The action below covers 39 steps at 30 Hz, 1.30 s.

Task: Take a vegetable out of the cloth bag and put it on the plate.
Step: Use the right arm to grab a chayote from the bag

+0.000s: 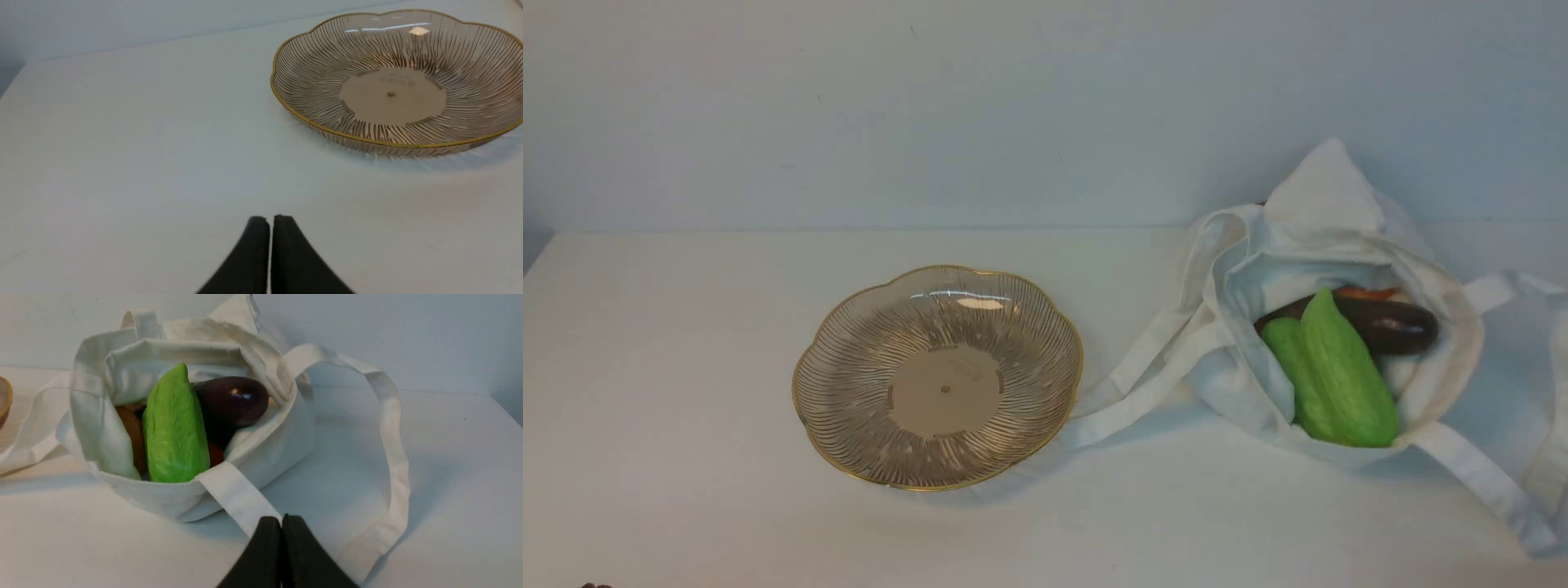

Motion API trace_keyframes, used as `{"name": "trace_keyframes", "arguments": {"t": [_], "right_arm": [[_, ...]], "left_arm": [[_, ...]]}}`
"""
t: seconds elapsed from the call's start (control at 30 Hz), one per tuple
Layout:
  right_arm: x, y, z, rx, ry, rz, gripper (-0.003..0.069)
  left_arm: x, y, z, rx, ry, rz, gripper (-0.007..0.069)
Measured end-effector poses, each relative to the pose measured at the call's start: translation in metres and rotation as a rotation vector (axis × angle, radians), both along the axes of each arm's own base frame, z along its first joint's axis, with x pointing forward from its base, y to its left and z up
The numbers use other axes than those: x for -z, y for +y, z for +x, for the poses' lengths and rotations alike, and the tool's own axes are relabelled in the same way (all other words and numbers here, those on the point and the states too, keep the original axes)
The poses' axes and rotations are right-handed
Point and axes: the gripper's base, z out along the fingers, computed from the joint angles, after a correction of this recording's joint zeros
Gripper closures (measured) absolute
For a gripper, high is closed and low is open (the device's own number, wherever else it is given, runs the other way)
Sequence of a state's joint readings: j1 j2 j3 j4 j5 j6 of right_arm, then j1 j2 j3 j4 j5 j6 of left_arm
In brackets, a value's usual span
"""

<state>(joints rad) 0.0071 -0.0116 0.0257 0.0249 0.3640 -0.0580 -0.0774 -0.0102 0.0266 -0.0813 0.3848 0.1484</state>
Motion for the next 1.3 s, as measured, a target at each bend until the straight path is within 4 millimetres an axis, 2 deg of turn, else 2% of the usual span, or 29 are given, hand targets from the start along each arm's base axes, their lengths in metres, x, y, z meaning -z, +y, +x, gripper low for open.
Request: {"name": "trace_keyframes", "arguments": {"t": [1.0, 1.13, 1.17, 1.3], "right_arm": [[-0.002, 0.0, 0.0, -0.002, -0.018, 0.001, 0.0674], [-0.012, 0.002, 0.002, 0.004, -0.138, 0.166, 0.0674], [-0.02, 0.001, 0.002, 0.015, -0.224, 0.279, 0.0674], [-0.031, -0.003, 0.001, 0.046, -0.352, 0.498, 0.0674]], "left_arm": [[0.0, 0.0, 0.0, 0.0, 0.0, 0.0, 0.0629], [0.0, 0.0, 0.0, 0.0, 0.0, 0.0, 0.0629], [0.0, 0.0, 0.0, 0.0, 0.0, 0.0, 0.0629], [0.0, 0.0, 0.0, 0.0, 0.0, 0.0, 0.0629]]}}
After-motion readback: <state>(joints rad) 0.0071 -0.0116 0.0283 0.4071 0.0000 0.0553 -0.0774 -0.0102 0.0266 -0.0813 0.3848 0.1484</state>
